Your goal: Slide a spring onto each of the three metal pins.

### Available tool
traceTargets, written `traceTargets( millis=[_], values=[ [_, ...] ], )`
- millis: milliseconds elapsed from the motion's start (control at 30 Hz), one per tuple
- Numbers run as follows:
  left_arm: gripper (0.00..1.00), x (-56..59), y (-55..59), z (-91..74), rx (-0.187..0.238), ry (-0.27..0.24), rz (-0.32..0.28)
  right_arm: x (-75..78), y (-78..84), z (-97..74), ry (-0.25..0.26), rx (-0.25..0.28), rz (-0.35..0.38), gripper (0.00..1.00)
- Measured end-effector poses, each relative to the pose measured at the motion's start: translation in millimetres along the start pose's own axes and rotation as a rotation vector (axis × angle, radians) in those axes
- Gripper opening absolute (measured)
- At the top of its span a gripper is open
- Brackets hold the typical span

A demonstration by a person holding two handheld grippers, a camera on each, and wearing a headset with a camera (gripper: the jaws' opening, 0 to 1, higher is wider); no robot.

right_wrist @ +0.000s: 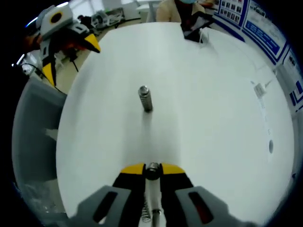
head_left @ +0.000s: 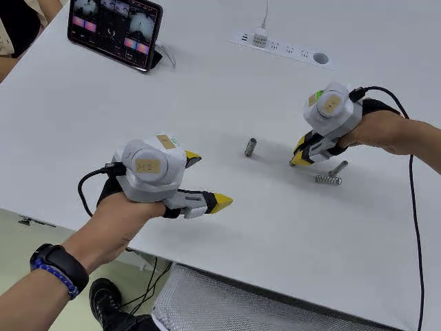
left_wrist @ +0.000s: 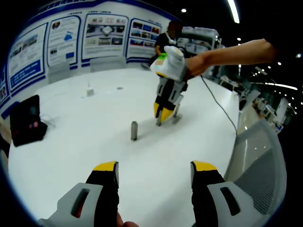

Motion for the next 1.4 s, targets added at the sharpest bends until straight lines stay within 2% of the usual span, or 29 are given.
traceTargets(
  millis=[133,233,533,733,1100,1267,1400],
  values=[
    [0.63,0.9,-1.4,-0.3,0.000,0.000,0.001,0.6,1.0,2.7,0.001,-0.003,-0.001,0.15],
    [0.63,0.7,-2.5,-0.5,0.002,-0.001,0.000,0.3,0.3,2.7,0.005,0.002,-0.017,0.20],
    [0.63,1.8,-3.7,-0.3,0.004,0.004,0.003,-0.9,4.1,-4.6,0.026,0.026,0.003,0.40],
    [0.63,2.8,-3.4,0.8,0.004,0.009,0.006,-3.8,8.1,-11.2,0.045,0.021,0.006,0.46],
    [0.63,9.1,-3.6,-0.1,0.001,0.013,0.016,-11.8,16.2,-25.5,0.102,0.086,0.066,0.52],
    [0.63,11.5,-5.0,-1.3,0.003,0.013,0.024,-16.2,17.3,-31.4,0.117,0.135,0.101,0.52],
    [0.63,11.8,-6.7,-1.8,0.008,0.009,0.029,-19.6,18.6,-34.4,0.126,0.154,0.114,0.53]
  ],
)
Point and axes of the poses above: the centre of the closed fingertips' face, and the gripper's own axes: z roughly forward along the fingers, x roughly to its right, y roughly out of its underside, the point moved 9 cm from there along -z, roughly backward along the fingers, and after that the axes turned 5 degrees about -y, right-handed, at the moved point
